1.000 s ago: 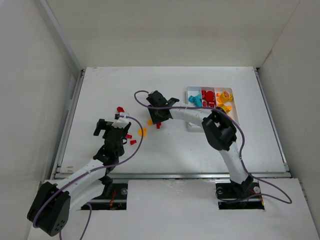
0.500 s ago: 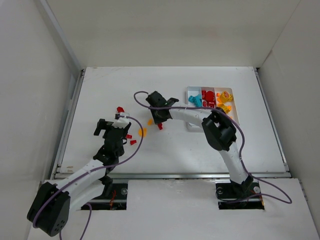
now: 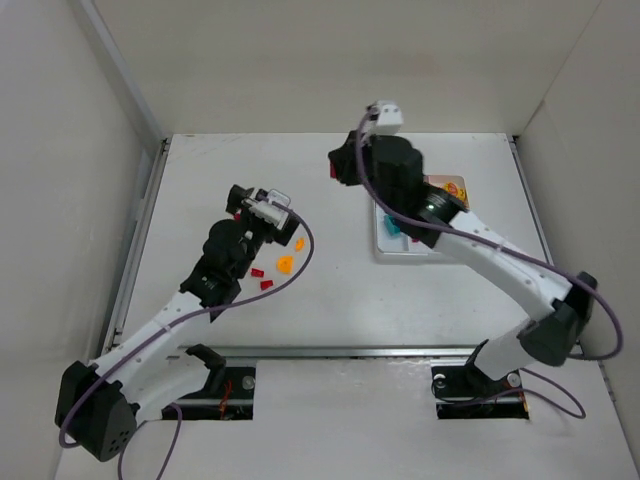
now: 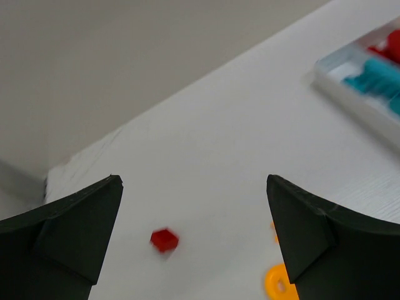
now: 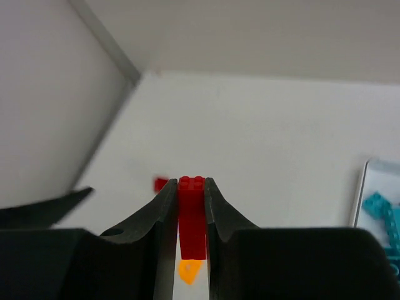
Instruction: Sort the legos into containers by color
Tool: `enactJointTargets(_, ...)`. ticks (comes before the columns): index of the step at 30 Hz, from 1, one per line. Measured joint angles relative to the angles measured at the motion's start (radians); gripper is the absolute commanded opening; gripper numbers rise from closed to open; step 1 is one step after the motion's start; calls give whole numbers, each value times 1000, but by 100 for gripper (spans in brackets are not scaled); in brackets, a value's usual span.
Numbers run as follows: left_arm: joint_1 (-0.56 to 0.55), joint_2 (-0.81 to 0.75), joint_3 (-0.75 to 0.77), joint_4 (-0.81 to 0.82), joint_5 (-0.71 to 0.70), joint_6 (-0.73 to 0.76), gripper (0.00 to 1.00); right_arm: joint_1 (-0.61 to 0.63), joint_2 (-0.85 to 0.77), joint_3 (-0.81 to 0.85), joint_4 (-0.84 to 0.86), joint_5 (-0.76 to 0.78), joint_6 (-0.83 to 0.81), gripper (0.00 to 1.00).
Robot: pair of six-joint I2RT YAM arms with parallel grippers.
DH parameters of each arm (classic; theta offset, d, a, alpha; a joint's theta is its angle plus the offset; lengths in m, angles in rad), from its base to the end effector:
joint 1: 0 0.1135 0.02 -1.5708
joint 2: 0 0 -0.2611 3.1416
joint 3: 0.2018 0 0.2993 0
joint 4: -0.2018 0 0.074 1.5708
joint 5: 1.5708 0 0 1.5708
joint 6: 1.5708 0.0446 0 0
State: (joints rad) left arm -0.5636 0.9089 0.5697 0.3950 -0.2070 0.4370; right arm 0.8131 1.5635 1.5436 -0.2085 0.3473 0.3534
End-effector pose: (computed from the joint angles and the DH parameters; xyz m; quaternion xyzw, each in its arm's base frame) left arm 0.2361 -0.1383 0.2850 0.2620 0.6357 0.0251 0.7257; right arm 0.3034 0.2986 0.4025 -0.0711 0.7755 0.2244 0.5858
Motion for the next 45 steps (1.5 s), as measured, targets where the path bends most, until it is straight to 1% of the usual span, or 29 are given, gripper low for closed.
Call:
enactJointTargets(3,0,45,97,48,187,-69,99,0,-134,-21,115,66,21,0)
enactJointTargets(5,0,92,161,59,299,-143,96,0,-193,-58,178,107,48,0)
enactJointTargets(6,0,115,188,63,373,-193,96,0,-210,-76,194,123,61,0)
enactJointTargets(10,0,243,343,57,552,-346,90,0,-212,-131,219,158,101,0)
enactJointTargets(12,0,280,389,58,618,-407,90,0,-204,-159,216,160,119,0)
enactJointTargets(16,-7,311,421,57,737,-478,90,0,-197,-200,214,160,145,0)
enactJointTargets(18,-11,315,422,57,779,-491,86,0,-197,-212,216,159,153,0)
enactJointTargets(20,-12,321,424,56,796,-501,79,0,-200,-219,212,156,165,0)
enactJointTargets(21,-13,326,428,55,797,-506,70,0,-200,-219,214,152,169,0)
enactJointTargets(22,-13,333,434,51,797,-511,66,0,-200,-220,214,149,173,0)
enactJointTargets(25,-13,363,460,40,772,-523,62,0,-206,-227,217,129,193,0)
enactJointTargets(28,-13,384,478,20,744,-530,61,0,-209,-249,217,107,210,0)
enactJointTargets(32,-13,391,486,0,727,-537,55,0,-209,-283,217,76,229,0)
enactJointTargets(33,-12,391,486,-5,725,-538,51,0,-209,-285,215,73,232,0)
enactJointTargets(34,-13,392,486,-6,724,-541,40,0,-209,-285,216,65,237,0)
enactJointTargets(37,-12,392,486,-8,716,-547,25,0,-209,-285,217,46,244,0)
enactJointTargets(38,-10,392,486,-10,710,-547,14,0,-209,-285,217,42,246,0)
enactJointTargets(41,-6,393,486,-21,704,-548,0,-1,-211,-285,219,40,246,0)
enactJointTargets(45,-6,393,486,-22,703,-551,0,-1,-213,-285,217,38,246,0)
